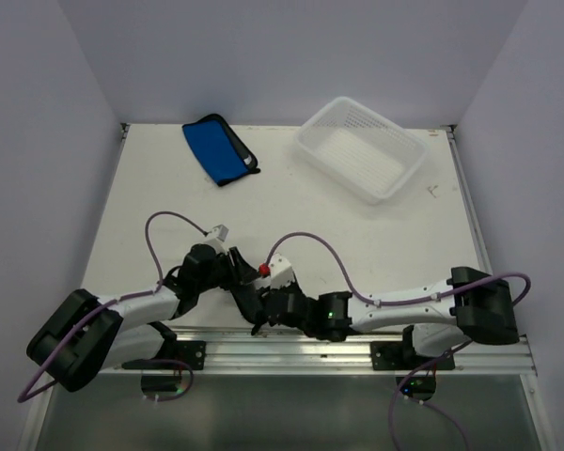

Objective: Roll the towels
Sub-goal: Roll the towel, then place the rolled towel into the container

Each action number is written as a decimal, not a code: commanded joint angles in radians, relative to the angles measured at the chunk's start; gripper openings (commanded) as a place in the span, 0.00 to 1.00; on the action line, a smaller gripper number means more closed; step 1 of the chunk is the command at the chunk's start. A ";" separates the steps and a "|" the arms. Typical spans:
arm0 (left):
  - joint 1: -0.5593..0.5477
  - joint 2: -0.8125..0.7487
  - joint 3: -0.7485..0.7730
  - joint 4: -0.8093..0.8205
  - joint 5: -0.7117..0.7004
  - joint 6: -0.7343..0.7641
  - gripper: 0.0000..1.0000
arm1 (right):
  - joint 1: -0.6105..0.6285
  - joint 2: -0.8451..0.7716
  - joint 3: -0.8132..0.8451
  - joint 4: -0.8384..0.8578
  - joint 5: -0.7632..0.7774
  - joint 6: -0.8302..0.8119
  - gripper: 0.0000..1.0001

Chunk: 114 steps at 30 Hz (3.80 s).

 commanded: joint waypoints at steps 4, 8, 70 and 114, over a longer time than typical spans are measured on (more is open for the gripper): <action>0.006 0.027 -0.046 -0.071 -0.050 0.002 0.48 | -0.176 -0.068 -0.087 0.247 -0.226 0.196 0.56; 0.006 0.018 -0.048 -0.074 -0.049 0.000 0.48 | -0.265 -0.007 -0.157 0.377 -0.384 0.260 0.56; 0.075 -0.087 0.181 -0.284 -0.066 0.077 0.54 | -0.009 0.408 0.352 -0.332 0.065 -0.057 0.20; 0.112 -0.232 0.162 -0.388 -0.072 0.101 0.54 | -0.098 0.491 0.289 -0.215 -0.163 0.017 0.41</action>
